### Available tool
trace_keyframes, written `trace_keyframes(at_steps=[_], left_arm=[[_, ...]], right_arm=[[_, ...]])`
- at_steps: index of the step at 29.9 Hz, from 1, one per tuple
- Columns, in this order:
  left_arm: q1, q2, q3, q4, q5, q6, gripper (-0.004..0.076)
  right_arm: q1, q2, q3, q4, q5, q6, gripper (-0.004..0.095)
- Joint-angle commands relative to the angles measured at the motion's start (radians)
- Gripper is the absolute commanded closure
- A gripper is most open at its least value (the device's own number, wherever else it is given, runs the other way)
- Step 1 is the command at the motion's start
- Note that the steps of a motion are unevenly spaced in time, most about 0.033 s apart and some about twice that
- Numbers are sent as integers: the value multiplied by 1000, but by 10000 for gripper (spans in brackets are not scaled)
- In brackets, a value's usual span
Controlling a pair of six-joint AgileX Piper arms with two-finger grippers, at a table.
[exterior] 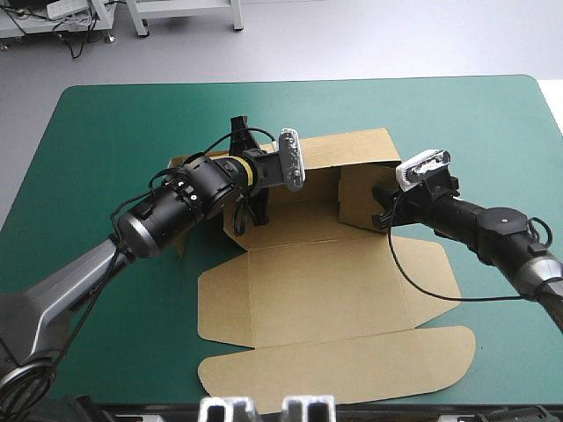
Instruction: Fold the box
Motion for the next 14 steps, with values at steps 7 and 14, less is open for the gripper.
trace_keyframes(at_steps=[7,14], left_arm=[[-25,-43,-29,-202,-50,13,392],[-25,-112,-59,-257,-42,4,115]], right_arm=[[2,-32,-39,40,72,-19,927],[2,-32,-81,31,35,24,928]])
